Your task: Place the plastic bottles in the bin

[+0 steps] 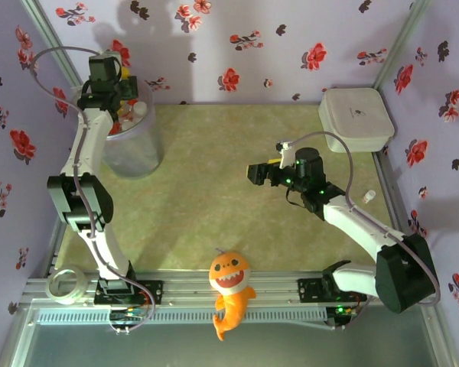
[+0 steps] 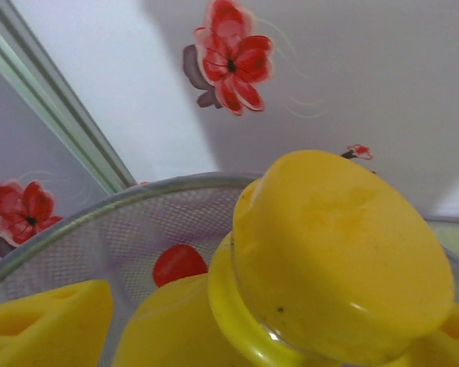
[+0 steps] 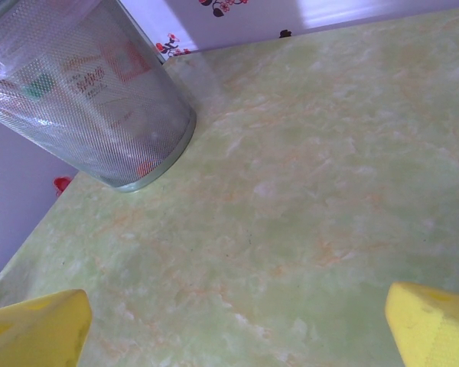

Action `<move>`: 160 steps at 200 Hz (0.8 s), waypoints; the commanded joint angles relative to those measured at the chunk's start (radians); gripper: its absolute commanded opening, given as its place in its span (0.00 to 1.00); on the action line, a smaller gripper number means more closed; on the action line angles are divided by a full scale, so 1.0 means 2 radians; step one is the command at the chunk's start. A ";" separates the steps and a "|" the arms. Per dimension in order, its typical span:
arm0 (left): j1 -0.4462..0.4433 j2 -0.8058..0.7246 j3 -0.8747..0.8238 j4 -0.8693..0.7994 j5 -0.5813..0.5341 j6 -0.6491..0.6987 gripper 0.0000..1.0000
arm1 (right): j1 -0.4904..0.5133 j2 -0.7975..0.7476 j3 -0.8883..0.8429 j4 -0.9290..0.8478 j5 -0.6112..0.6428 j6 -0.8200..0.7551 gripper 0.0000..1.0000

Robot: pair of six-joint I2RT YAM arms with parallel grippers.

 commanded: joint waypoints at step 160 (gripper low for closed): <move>0.057 -0.210 -0.023 -0.103 0.062 -0.176 1.00 | -0.001 0.056 0.051 -0.011 0.043 -0.013 0.98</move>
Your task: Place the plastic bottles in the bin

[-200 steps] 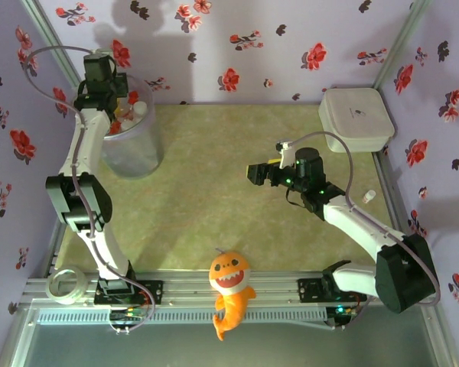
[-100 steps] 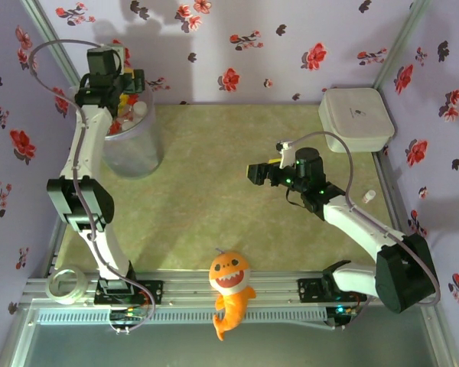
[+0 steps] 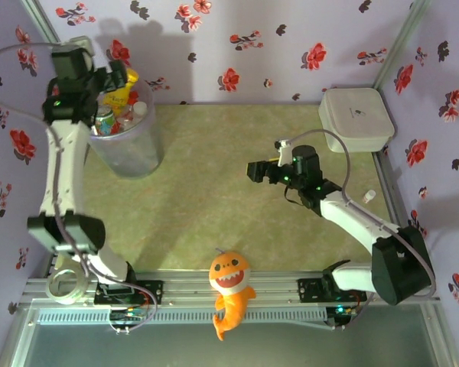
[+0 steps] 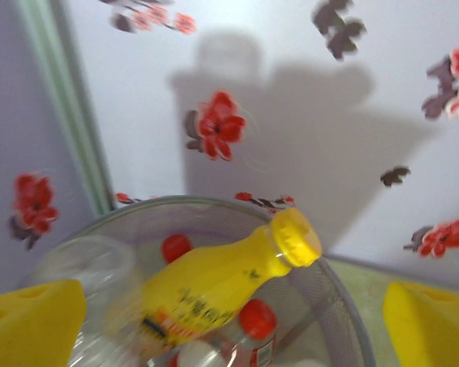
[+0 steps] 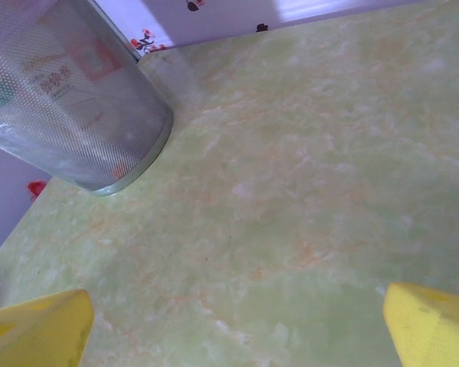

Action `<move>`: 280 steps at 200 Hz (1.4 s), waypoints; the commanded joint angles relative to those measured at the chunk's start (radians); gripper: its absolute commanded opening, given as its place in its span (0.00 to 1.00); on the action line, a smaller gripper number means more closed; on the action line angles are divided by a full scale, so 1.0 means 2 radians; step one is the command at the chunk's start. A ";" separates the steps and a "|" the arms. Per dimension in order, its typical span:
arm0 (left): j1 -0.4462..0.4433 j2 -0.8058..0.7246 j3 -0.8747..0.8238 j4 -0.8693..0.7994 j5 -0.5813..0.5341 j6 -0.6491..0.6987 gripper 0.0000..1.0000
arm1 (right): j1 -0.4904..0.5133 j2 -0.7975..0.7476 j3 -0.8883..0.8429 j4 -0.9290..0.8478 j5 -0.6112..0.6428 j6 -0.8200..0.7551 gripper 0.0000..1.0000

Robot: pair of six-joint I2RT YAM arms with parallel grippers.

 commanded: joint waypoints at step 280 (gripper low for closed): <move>0.125 -0.024 -0.218 0.032 0.189 -0.195 0.00 | -0.006 0.048 0.035 -0.051 0.033 -0.055 0.97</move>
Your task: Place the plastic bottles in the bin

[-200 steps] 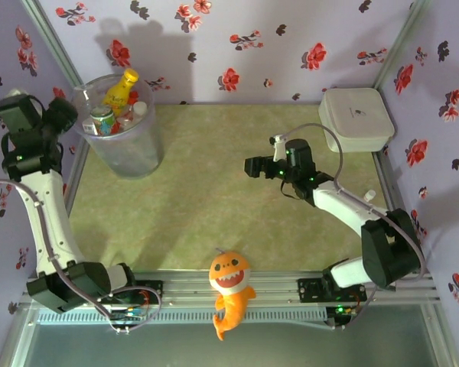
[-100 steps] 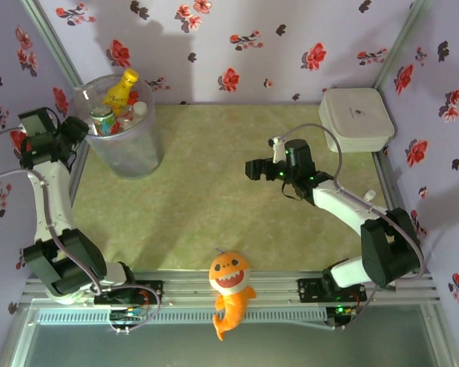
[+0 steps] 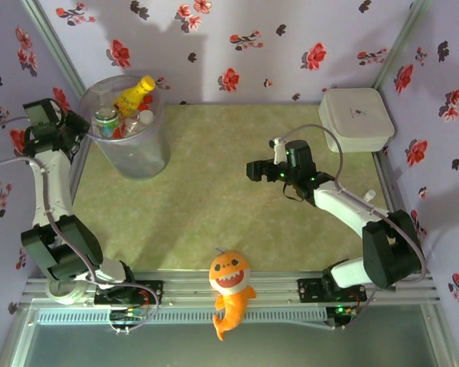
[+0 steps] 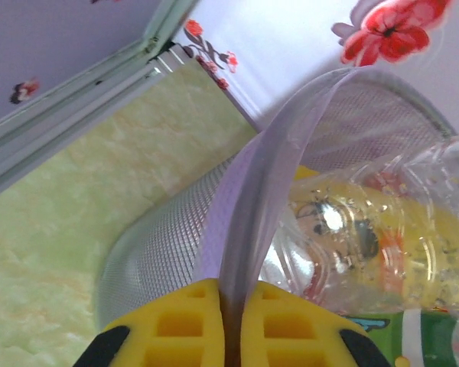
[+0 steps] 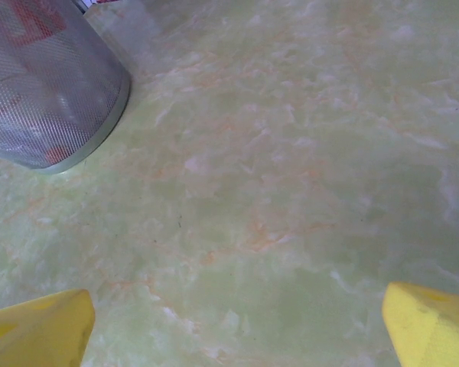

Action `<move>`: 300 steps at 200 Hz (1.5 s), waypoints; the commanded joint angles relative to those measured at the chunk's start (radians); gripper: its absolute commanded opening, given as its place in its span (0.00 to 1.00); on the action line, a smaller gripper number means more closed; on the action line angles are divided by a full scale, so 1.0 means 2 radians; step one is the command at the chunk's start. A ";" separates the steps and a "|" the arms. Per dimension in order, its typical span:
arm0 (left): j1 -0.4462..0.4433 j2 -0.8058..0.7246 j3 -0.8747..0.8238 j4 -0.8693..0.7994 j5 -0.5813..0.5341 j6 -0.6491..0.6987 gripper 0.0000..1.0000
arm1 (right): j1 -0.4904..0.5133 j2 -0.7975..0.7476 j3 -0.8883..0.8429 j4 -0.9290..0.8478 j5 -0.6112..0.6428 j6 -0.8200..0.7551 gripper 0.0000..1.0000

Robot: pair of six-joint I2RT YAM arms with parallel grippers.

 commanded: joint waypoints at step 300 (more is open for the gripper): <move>-0.213 0.008 0.059 -0.006 -0.060 0.133 1.00 | -0.117 -0.069 -0.001 -0.086 0.164 0.021 0.99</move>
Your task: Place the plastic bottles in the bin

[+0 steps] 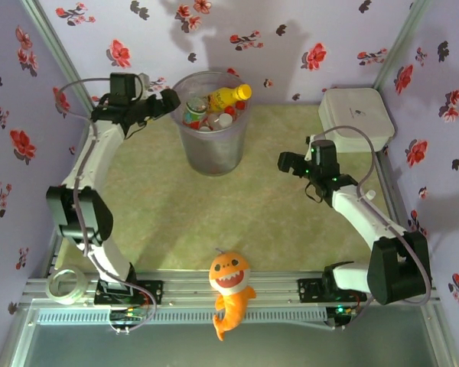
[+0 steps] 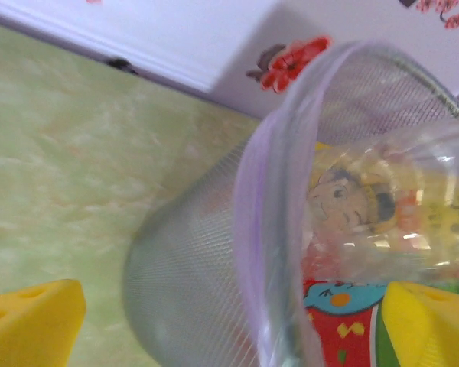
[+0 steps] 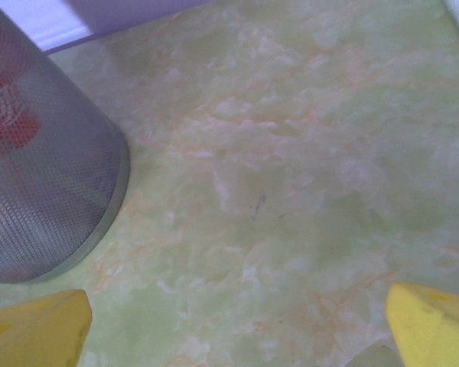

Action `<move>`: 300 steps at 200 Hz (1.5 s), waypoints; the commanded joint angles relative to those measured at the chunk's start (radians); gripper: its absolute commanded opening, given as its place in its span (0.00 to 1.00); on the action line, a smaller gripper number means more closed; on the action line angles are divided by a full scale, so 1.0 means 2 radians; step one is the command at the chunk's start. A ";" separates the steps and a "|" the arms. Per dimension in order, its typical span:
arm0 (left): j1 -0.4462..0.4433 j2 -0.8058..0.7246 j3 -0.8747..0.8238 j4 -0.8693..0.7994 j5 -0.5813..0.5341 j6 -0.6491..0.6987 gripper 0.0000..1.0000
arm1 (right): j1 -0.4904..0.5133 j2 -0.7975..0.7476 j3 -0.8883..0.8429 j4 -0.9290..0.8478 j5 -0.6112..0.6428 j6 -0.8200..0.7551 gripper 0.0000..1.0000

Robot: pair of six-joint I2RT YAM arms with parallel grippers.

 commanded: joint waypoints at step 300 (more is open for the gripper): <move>0.054 -0.084 -0.651 0.705 -0.283 0.226 1.00 | -0.088 0.122 -0.200 0.449 0.191 -0.117 0.99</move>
